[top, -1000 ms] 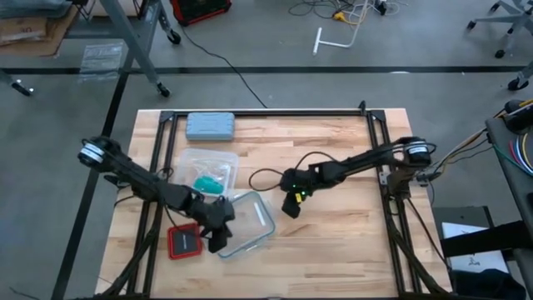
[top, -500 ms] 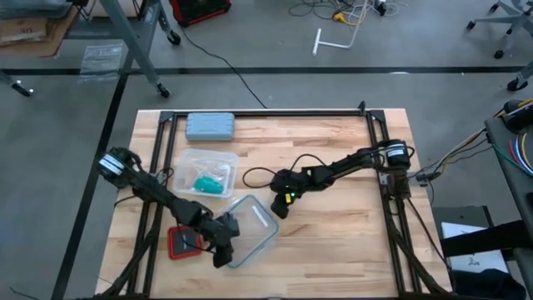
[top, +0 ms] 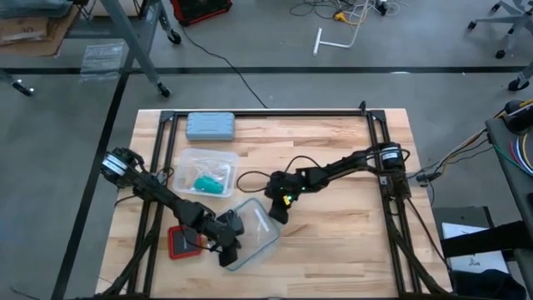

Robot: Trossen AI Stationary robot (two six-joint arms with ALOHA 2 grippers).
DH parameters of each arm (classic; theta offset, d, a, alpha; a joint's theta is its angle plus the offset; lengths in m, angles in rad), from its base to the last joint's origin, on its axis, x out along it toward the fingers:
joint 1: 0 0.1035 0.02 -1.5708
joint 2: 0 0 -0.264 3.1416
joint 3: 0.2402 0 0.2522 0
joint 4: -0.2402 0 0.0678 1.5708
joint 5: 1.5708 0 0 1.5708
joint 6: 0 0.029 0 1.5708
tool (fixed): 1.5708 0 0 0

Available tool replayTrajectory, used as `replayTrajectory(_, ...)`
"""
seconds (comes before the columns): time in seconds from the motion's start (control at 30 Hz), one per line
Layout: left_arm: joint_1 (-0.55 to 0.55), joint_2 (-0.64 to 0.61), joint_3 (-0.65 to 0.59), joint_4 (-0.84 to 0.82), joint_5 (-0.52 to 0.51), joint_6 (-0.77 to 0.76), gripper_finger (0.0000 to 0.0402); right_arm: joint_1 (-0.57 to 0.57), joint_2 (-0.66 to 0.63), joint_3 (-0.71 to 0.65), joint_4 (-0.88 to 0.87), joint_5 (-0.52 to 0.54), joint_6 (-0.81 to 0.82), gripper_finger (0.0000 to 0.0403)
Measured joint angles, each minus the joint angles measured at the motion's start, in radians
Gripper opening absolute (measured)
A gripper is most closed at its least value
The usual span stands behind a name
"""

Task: Roll bandage
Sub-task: Close the transparent food container

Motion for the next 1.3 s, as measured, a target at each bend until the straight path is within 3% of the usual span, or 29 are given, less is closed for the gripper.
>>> replayTrajectory(0.33,0.005,0.001,-0.001,0.019,-0.126,0.026,0.0000,0.007,-0.029,0.009,-0.040,-0.111,0.098,0.0000)
replayTrajectory(0.67,0.007,0.004,-0.005,0.044,-0.239,0.047,0.0000,0.014,-0.027,0.014,-0.055,-0.141,0.150,0.0017)
replayTrajectory(0.7,0.007,0.004,-0.005,0.040,-0.249,0.048,0.0000,0.012,-0.027,0.014,-0.037,-0.162,0.164,0.0027)
replayTrajectory(0.77,0.015,0.012,-0.007,0.046,-0.296,0.049,0.0000,0.010,-0.031,0.028,0.285,-0.178,0.163,0.0050)
replayTrajectory(0.87,0.017,0.029,-0.006,0.052,-0.329,0.045,0.0000,0.003,-0.051,0.030,0.452,-0.264,0.234,0.0093)
replayTrajectory(0.93,0.019,0.044,-0.003,0.063,-0.304,0.047,0.0000,0.000,-0.033,0.028,0.489,-0.245,0.278,0.0123)
replayTrajectory(1.03,0.020,0.054,0.000,0.080,-0.277,0.048,0.0000,-0.022,-0.030,0.014,0.400,-0.260,0.255,0.0166)
replayTrajectory(1.13,0.019,0.052,-0.002,0.095,-0.273,0.050,0.0000,-0.065,-0.108,0.013,0.225,-0.252,0.140,0.0202)
replayTrajectory(1.3,0.018,0.050,-0.002,0.095,-0.266,0.054,0.0000,-0.112,-0.181,0.006,-0.168,-0.033,-0.079,0.0245)
